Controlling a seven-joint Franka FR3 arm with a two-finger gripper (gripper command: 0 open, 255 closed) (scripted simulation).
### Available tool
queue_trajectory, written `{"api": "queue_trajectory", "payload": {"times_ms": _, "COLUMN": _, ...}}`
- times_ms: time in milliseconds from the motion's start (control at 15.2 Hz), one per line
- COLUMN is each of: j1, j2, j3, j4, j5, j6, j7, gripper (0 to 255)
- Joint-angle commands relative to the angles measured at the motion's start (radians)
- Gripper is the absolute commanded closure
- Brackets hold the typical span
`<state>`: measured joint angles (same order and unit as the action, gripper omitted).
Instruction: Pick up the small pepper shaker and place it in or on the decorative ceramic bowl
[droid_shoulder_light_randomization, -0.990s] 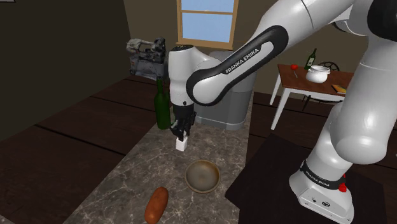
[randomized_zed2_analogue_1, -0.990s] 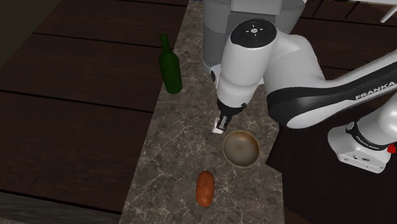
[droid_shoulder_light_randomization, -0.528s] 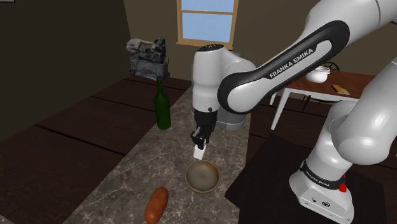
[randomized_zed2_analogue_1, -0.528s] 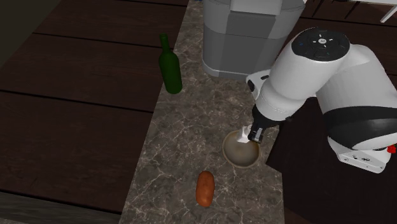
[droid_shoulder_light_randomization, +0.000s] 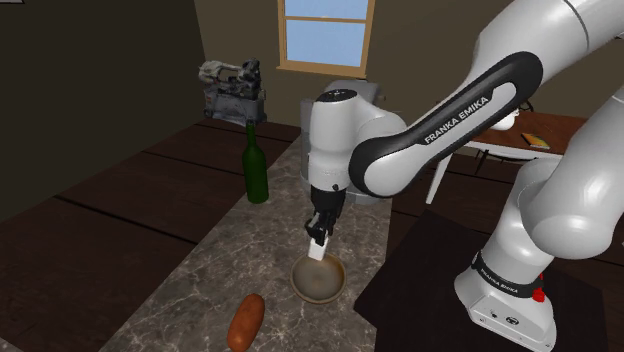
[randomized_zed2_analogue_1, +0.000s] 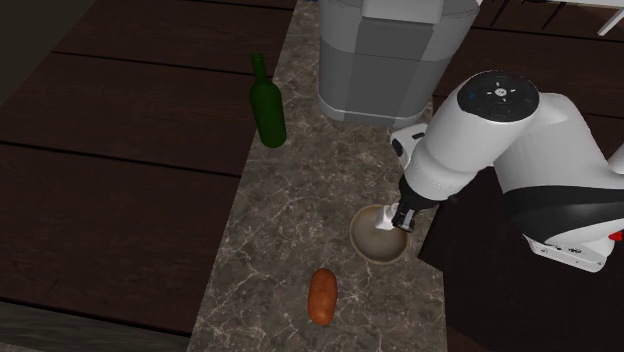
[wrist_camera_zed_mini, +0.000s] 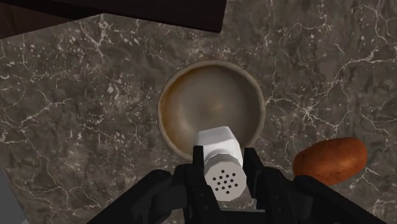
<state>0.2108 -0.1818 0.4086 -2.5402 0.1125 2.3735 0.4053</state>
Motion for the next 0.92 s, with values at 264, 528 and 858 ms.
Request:
{"api": "queue_trajectory", "payload": {"times_ms": 264, "j1": -0.007, "j2": 0.069, "j3": 0.011, "j4": -0.029, "j5": -0.029, "j6": 0.096, "j7": 0.023, "gripper": 255}}
{"api": "queue_trajectory", "payload": {"times_ms": 528, "j1": -0.013, "j2": 0.123, "j3": 0.015, "j4": -0.042, "j5": -0.060, "j6": 0.159, "j7": 0.045, "gripper": 255}}
{"api": "queue_trajectory", "payload": {"times_ms": 858, "j1": -0.018, "j2": 0.185, "j3": 0.015, "j4": -0.051, "j5": -0.103, "j6": 0.224, "j7": 0.076, "gripper": 255}}
